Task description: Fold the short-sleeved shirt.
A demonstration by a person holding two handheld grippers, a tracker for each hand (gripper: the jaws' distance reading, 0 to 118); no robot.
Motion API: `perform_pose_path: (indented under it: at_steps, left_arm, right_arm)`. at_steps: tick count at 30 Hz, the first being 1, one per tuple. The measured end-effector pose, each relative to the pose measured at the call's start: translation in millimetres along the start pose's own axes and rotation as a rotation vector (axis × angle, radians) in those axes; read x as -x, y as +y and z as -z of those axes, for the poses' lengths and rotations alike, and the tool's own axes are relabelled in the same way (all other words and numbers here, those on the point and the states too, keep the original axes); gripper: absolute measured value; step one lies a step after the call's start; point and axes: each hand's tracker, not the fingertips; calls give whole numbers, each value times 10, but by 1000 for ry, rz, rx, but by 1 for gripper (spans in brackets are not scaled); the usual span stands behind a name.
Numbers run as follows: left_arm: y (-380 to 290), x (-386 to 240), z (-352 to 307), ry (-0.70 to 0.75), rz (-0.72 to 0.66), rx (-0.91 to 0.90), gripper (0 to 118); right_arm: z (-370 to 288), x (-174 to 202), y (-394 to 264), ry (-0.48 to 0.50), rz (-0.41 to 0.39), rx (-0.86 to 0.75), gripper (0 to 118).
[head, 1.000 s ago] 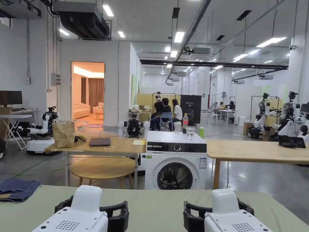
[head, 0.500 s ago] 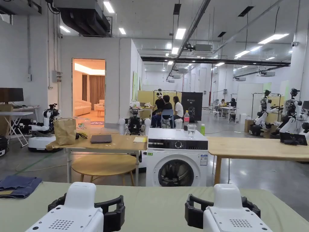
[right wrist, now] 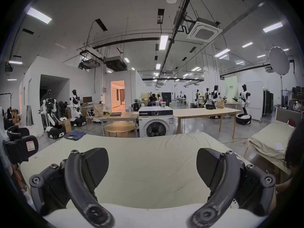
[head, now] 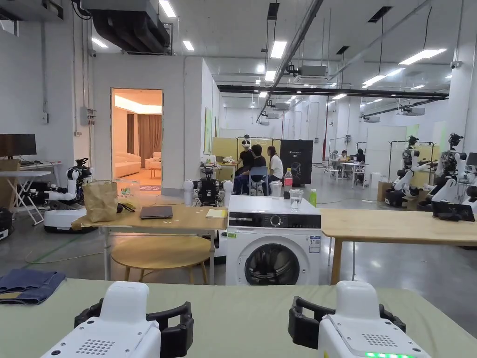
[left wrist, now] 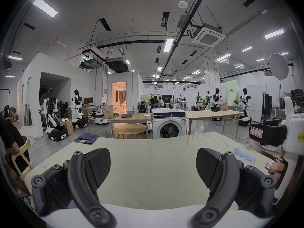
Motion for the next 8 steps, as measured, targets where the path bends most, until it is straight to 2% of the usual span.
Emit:
perform_pose_path:
  at_steps: [2, 8]
  left_arm:
    - [-3, 1, -1, 0, 0, 1, 106]
    - [-3, -8, -7, 2, 2, -2, 106]
  right_arm:
    - [-11, -15, -5, -8, 3, -5, 108]
    - [-71, -102, -8, 74, 25, -46, 109]
